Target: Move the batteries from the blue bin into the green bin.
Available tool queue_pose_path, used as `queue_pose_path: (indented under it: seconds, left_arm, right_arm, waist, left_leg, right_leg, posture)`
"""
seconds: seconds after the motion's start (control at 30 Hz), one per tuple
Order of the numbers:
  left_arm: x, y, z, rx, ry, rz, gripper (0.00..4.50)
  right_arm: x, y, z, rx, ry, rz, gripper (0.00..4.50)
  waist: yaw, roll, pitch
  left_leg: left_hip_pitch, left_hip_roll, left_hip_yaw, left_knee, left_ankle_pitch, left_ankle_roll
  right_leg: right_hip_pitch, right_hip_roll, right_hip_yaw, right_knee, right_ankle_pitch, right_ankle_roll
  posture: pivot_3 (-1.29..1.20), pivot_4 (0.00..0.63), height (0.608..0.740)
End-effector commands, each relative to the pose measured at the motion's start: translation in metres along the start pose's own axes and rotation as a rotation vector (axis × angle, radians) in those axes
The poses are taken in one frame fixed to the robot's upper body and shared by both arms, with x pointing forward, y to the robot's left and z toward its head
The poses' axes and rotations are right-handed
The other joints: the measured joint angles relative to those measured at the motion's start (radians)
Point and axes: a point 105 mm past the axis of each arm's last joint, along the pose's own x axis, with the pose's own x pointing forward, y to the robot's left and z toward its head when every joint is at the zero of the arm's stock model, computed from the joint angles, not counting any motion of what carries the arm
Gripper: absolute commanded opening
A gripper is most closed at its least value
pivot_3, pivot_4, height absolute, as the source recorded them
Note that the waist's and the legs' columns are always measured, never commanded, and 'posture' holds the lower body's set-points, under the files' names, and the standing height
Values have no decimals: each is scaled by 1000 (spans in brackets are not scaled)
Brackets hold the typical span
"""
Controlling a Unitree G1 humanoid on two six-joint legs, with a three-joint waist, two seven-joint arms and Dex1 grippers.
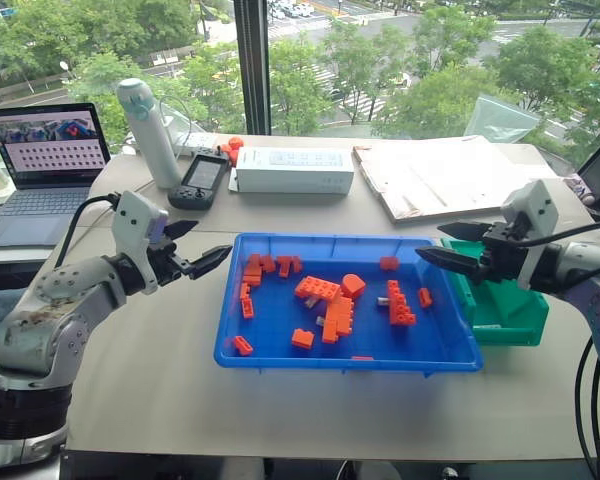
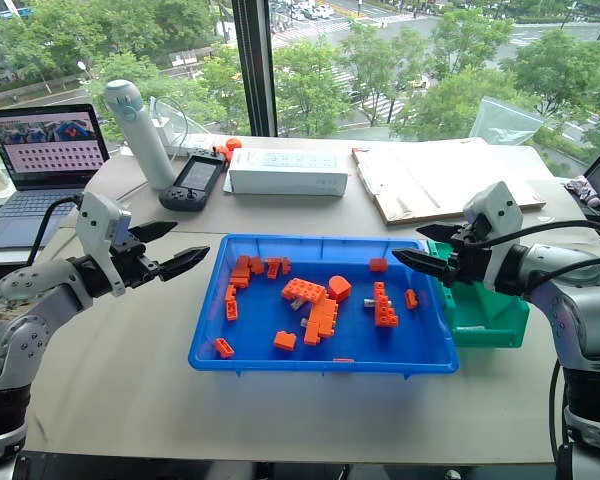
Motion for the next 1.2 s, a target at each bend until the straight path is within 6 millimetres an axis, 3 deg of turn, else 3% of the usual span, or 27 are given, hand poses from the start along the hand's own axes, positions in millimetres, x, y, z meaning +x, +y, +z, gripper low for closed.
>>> queue_pose_path:
  seconds: [0.03, 0.2, 0.27, 0.37, 0.5, 0.67, 0.77, 0.87, 0.97, 1.2]
  left_arm:
    - [-1, -10, 22, 15, -69, -69, 4500]
    - [-15, -40, 48, -44, -125, -273, 4500]
    - [-22, -51, 43, -42, -39, -355, 4500]
    - [-35, -70, 20, 6, 151, -460, 4500]
    - [-41, -73, 24, -2, 159, -483, 4500]
    - [-46, -86, 21, 37, 198, -536, 4500]
    - [-48, -87, 18, 38, 211, -533, 4500]
    - [-52, -92, 16, 23, 223, -560, 4500]
    - [-54, -94, 15, 16, 221, -562, 4500]
    - [-50, -96, 10, 14, 227, -566, 4500]
  right_arm:
    - [-12, -4, 14, -60, -1, -20, 3644]
    - [-6, 15, 29, -112, 71, 106, 3644]
    - [3, 34, 33, -121, 95, 227, 3644]
    - [18, 55, 32, -150, 145, 342, 3644]
    - [31, 71, 15, -196, 257, 419, 3644]
    - [40, 59, -25, -247, 428, 380, 3644]
    - [36, 44, -39, -266, 537, 316, 3644]
    - [36, 31, -33, -176, 517, 219, 3644]
    - [34, 33, -25, -38, 477, 188, 3644]
    - [31, 40, -42, 122, 531, 103, 3644]
  waist:
    - [0, 0, 0]
    - [4, 0, 0]
    - [-5, 0, 0]
    - [-22, 1, 0]
    - [-15, 1, 1]
    - [-9, 1, 1]
    - [-9, 1, 1]
    - [-12, 1, 1]
    - [-17, 1, 1]
    - [-12, 1, 1]
  left_leg:
    - [0, 0, 0, 0, 0, 0]
    - [-3, 1, 0, 5, -1, 1]
    - [-3, 2, -1, 6, -1, 1]
    - [-2, 3, -1, 6, -1, 1]
    - [-3, 3, -1, 6, -1, 0]
    - [-5, 2, 0, 7, -1, 1]
    - [-5, 2, 1, 7, -1, 0]
    - [-5, 2, 2, 7, -1, 0]
    - [-5, 3, 2, 6, -1, 0]
    - [-4, 2, 2, 7, -1, 0]
  right_leg:
    - [0, 0, 0, 0, 0, 0]
    - [-1, 0, 0, 2, 0, 0]
    - [-2, 1, 0, 3, 0, 0]
    - [-2, 2, 0, 3, 0, -1]
    - [-4, 1, 1, 3, 0, -1]
    - [-4, 0, 1, 2, 0, -2]
    - [-6, 0, 2, 3, 1, -1]
    - [-7, 1, 2, 4, 1, -1]
    - [-6, 1, 3, 4, 1, -1]
    - [-5, 1, 3, 5, 1, -1]
  posture:
    - [0, 150, 739]
    - [0, 150, 739]
    - [0, 150, 739]
    - [0, 150, 739]
    - [0, 150, 739]
    - [0, 150, 739]
    - [0, 150, 739]
    - [0, 150, 739]
    - [0, 150, 739]
    - [0, 150, 739]
